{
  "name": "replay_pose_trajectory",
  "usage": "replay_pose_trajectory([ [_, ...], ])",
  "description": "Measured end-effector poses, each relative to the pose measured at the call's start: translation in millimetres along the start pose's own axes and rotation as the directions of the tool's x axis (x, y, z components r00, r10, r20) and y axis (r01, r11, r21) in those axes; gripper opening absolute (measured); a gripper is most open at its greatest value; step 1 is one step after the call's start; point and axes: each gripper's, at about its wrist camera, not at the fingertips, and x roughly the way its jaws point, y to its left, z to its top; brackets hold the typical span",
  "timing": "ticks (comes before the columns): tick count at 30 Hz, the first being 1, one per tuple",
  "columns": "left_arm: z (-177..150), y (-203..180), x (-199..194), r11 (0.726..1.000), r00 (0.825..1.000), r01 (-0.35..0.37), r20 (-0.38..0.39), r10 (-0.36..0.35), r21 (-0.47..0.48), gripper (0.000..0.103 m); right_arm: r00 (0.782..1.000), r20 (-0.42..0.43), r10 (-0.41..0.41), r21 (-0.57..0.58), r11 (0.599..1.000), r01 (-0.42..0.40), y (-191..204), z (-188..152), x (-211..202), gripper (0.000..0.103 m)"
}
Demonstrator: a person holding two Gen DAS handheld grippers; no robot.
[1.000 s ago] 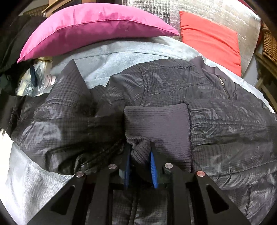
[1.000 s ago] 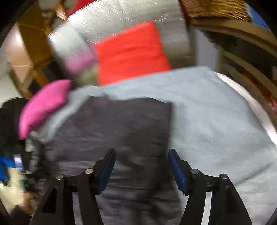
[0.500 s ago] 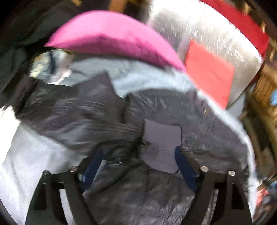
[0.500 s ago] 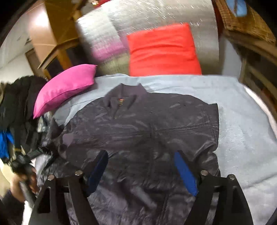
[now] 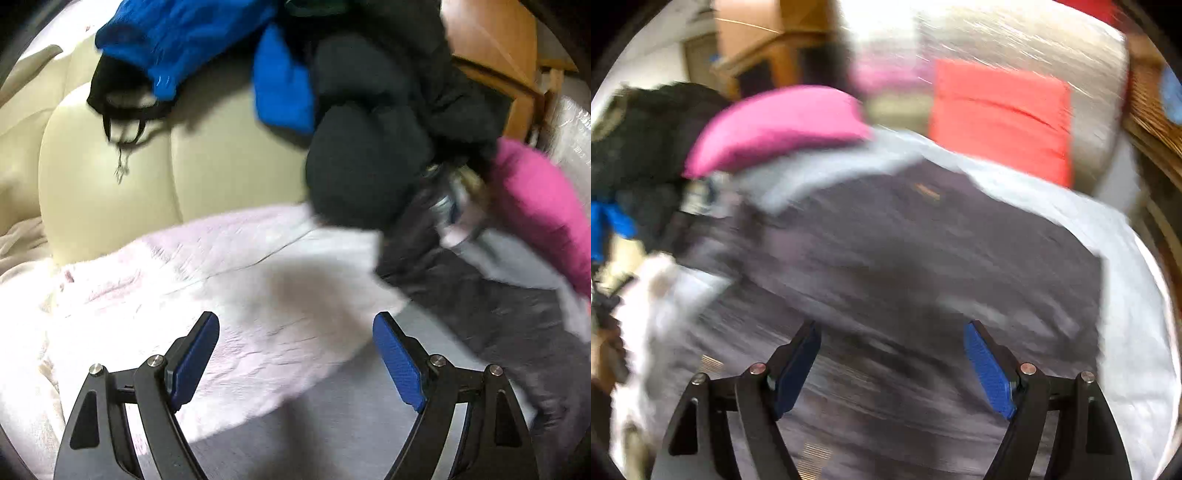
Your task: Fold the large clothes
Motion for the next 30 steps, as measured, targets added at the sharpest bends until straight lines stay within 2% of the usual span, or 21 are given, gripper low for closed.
replay_pose_trajectory([
  [1,-5.6,-0.6,11.8,1.0,1.0,0.01,-0.03,-0.01,0.023,0.085,0.999,0.001,0.038,-0.005,0.999,-0.038,17.1,7.7,-1.3,0.083],
  [3,-17.4,1.0,43.4,0.997,0.983,0.077,-0.169,-0.071,0.026,0.089,0.989,-0.02,0.149,-0.011,0.989,-0.15,63.5,32.6,4.7,0.083],
  [4,-16.6,-1.7,42.5,0.995,0.984,0.089,-0.156,-0.082,0.039,0.099,0.979,-0.033,0.203,-0.016,0.979,-0.203,87.7,43.2,10.4,0.083],
  [5,-15.4,-5.4,41.4,0.991,0.982,0.125,-0.149,-0.116,0.052,0.103,0.97,-0.042,0.241,-0.024,0.97,-0.243,108.3,51.0,13.8,0.083],
  [7,-19.5,-8.5,46.7,0.99,0.981,0.115,-0.165,-0.1,0.081,0.103,0.951,-0.061,0.303,-0.041,0.951,-0.306,156.5,62.9,23.7,0.083],
  [10,-22.3,-9.2,47.0,0.99,0.984,0.118,-0.147,-0.105,0.081,0.103,0.922,-0.102,0.374,-0.072,0.921,-0.382,232.7,84.1,56.0,0.083],
  [16,-26.6,11.6,36.9,0.983,0.979,0.184,-0.094,-0.182,0.021,0.103,0.888,-0.221,0.402,-0.119,0.893,-0.434,369.5,109.7,138.7,0.083],
  [20,-30.8,25.6,28.4,0.978,0.976,0.207,-0.072,-0.206,0.004,0.103,0.876,-0.276,0.397,-0.142,0.884,-0.445,420.1,117.6,184.9,0.083],
  [23,-34.2,30.9,24.8,0.978,0.976,0.211,-0.06,-0.21,0.003,0.103,0.874,-0.315,0.37,-0.163,0.886,-0.434,455.2,120.0,219.3,0.082],
  [24,-33.5,36.5,23.7,0.978,0.976,0.21,-0.058,-0.209,0.005,0.103,0.877,-0.329,0.352,-0.177,0.889,-0.423,462.6,118.2,228.0,0.078],
  [25,-34.0,37.7,22.6,0.978,0.976,0.209,-0.057,-0.209,0.005,0.103,0.883,-0.349,0.315,-0.195,0.897,-0.397,468.8,114.6,239.4,0.058],
  [26,-34.4,39.4,21.0,0.978,0.976,0.21,-0.055,-0.21,0.005,0.103,0.882,-0.369,0.292,-0.199,0.902,-0.382,472.6,112.1,249.1,0.044],
  [27,-35.1,41.1,19.5,0.977,0.976,0.212,-0.054,-0.212,0.004,0.103,0.878,-0.393,0.275,-0.189,0.91,-0.369,472.4,109.3,259.1,0.022],
  [30,-33.8,36.3,22.9,0.978,0.977,0.209,-0.054,-0.209,0.006,0.103,0.887,-0.371,0.277,-0.199,0.909,-0.367,462.5,106.1,255.2,0.013],
])
